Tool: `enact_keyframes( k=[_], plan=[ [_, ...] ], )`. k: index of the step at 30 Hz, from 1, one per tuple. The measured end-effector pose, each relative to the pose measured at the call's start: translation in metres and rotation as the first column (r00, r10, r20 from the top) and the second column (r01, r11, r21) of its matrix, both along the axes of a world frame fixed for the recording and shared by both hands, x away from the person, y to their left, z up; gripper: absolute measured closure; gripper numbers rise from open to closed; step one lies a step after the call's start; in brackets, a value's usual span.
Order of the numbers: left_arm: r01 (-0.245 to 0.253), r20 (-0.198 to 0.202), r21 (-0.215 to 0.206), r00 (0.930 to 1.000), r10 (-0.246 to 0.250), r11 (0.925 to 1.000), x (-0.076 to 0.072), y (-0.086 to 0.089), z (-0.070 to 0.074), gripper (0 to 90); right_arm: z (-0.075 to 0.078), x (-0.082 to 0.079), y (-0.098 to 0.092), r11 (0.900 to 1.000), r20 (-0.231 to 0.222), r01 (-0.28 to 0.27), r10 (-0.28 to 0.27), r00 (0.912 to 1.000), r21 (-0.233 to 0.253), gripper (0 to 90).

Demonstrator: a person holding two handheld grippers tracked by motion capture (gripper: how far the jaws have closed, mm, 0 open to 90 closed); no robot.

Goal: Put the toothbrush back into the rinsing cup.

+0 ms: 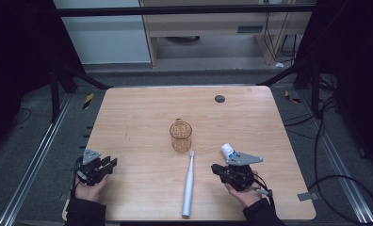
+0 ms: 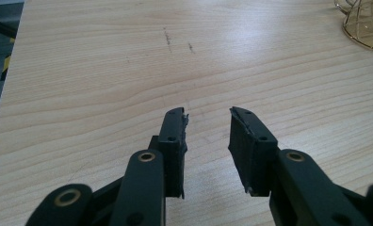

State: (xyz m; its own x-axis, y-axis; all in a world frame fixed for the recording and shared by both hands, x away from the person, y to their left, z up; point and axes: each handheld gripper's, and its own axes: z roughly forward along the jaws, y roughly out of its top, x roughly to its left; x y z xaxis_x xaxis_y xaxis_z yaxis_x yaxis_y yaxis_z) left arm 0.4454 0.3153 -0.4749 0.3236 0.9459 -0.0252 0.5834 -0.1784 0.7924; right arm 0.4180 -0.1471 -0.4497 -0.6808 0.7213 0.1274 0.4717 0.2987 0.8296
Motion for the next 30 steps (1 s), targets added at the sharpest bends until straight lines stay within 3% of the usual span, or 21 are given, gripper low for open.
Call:
enact_keyframes(
  k=[16,30],
  plan=[
    [0.006,-0.007,0.007,1.0,-0.006,1.0,0.001,-0.002,0.0,65.8,-0.008,-0.007,0.032,0.992,-0.045,-0.126,0.126,0.991,0.013,90.0],
    [0.01,-0.012,0.012,0.9999,-0.01,0.9999,0.001,-0.002,0.0,65.7,-0.023,-0.014,0.065,0.975,-0.092,-0.224,0.223,0.9705,-0.003,90.0]
  ],
)
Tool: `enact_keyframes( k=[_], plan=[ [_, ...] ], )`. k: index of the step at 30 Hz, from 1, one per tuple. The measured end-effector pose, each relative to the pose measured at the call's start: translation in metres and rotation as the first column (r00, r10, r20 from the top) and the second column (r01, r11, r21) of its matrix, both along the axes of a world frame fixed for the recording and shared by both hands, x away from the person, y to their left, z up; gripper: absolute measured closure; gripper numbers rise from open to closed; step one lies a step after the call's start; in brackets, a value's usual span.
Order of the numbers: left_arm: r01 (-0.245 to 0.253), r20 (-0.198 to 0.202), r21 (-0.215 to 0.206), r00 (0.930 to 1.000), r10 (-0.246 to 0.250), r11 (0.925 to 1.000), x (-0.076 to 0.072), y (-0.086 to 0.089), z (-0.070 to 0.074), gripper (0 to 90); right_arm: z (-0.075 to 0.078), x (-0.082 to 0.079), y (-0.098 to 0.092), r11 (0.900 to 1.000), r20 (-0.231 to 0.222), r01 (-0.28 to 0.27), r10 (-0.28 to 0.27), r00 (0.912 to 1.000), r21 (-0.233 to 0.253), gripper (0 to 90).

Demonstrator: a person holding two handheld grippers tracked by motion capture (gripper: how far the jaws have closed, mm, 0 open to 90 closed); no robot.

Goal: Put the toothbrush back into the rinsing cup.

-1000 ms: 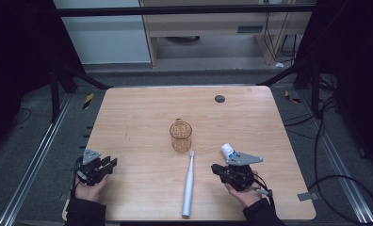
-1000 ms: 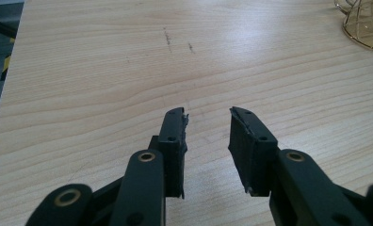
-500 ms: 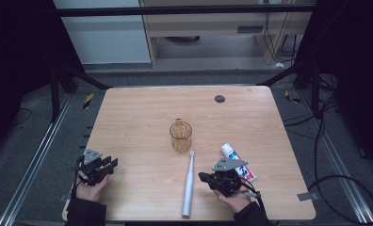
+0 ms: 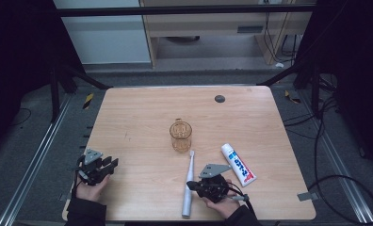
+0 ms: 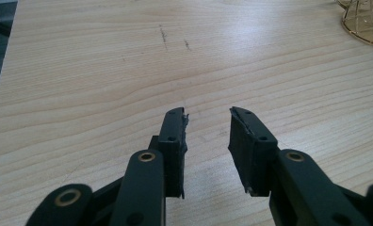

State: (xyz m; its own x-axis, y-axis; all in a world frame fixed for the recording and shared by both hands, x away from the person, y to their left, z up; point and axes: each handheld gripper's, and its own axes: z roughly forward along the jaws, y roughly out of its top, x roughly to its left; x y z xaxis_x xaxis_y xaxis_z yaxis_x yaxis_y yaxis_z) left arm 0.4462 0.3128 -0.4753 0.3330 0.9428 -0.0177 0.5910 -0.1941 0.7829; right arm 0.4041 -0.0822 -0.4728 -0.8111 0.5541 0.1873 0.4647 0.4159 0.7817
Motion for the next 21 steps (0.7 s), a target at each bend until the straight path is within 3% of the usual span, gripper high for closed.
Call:
enact_keyframes(
  k=[8,21],
  plan=[
    [0.001,0.0,0.0,1.0,-0.001,1.0,0.0,0.0,0.0,65.7,-0.008,-0.002,0.012,0.999,-0.018,-0.036,0.035,0.9992,-0.019,90.0],
    [0.002,-0.001,0.0,1.0,-0.002,1.0,0.0,-0.001,0.0,65.7,-0.013,-0.002,0.015,0.998,-0.04,-0.053,0.051,0.9979,-0.036,90.0]
  ],
)
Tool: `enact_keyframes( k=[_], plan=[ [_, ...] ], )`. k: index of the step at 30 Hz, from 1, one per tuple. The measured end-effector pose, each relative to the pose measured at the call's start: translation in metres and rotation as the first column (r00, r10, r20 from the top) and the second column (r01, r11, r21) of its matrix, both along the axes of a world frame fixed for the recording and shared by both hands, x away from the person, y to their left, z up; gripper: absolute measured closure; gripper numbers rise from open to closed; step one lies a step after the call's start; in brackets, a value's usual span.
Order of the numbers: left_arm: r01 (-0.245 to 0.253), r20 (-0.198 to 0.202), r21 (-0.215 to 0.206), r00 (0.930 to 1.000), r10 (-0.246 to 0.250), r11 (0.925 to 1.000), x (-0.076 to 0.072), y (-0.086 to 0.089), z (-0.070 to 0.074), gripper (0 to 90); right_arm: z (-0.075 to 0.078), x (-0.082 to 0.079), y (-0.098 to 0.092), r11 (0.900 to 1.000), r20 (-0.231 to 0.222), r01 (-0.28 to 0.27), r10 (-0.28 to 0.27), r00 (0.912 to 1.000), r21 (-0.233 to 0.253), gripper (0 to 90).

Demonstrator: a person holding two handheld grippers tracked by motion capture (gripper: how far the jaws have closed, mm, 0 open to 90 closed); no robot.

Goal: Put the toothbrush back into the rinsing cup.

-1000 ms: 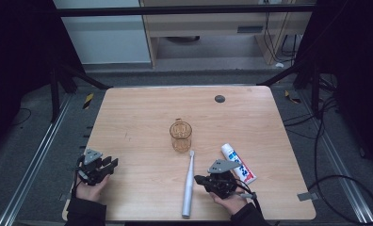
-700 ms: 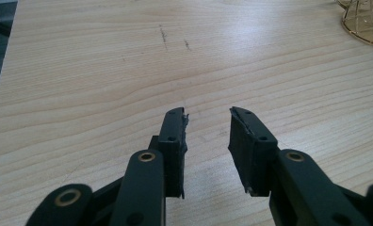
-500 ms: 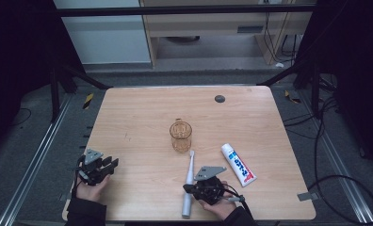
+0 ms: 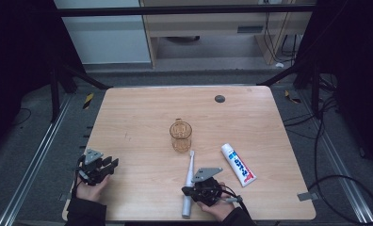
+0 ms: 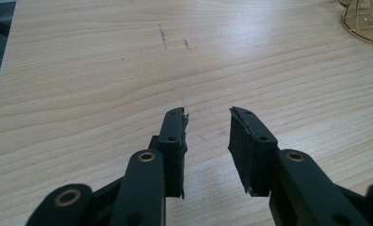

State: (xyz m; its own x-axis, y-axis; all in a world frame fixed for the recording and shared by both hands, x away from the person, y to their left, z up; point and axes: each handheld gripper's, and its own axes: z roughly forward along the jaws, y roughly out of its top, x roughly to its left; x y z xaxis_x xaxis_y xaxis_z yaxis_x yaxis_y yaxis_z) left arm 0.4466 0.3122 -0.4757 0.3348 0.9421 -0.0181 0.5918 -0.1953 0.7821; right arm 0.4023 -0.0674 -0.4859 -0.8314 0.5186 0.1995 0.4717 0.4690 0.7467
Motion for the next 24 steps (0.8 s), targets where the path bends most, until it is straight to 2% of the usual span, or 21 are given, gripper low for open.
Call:
enact_keyframes(
  k=[24],
  plan=[
    [-0.001,0.0,0.001,1.0,0.001,1.0,-0.0001,-0.0003,-0.0001,65.7,-0.0005,-0.0021,0.0001,1.0,-0.017,-0.021,0.021,0.9996,-0.003,90.0]
  ],
)
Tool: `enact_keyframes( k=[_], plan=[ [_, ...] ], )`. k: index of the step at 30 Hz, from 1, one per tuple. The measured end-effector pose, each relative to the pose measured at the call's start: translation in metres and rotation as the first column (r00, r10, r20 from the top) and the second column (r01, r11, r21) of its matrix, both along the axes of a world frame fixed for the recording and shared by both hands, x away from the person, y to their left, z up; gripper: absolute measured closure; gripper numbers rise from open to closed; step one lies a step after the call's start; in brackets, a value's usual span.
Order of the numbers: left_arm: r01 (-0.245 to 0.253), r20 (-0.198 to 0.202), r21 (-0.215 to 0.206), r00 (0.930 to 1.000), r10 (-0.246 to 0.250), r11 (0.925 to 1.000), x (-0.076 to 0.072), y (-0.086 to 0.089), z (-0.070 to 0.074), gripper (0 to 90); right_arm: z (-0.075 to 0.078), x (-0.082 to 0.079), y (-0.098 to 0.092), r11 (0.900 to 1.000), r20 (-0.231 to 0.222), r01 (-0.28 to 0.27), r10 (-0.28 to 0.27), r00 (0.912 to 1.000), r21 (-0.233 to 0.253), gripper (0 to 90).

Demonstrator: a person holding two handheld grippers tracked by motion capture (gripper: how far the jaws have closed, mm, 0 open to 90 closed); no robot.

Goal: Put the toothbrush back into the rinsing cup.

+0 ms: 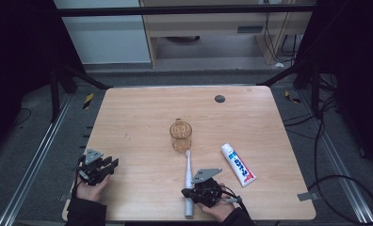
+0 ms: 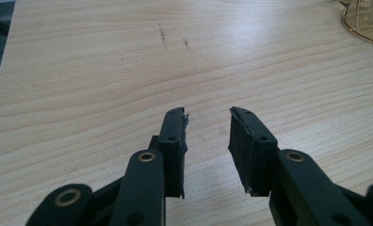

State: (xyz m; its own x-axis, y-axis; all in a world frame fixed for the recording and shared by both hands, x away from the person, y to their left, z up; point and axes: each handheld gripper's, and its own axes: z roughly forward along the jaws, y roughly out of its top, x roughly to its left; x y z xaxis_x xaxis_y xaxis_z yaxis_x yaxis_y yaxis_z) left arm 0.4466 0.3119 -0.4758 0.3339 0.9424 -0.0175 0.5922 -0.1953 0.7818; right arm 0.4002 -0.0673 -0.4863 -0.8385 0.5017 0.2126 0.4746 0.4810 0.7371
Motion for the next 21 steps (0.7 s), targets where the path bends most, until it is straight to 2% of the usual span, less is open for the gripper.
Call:
enact_keyframes(
  k=[21],
  plan=[
    [0.0,0.0,0.001,1.0,0.0,1.0,0.0,0.0003,0.0001,66.0,0.0012,-0.0013,-0.0059,1.0,-0.011,-0.006,0.006,0.9999,-0.007,90.0]
  ],
)
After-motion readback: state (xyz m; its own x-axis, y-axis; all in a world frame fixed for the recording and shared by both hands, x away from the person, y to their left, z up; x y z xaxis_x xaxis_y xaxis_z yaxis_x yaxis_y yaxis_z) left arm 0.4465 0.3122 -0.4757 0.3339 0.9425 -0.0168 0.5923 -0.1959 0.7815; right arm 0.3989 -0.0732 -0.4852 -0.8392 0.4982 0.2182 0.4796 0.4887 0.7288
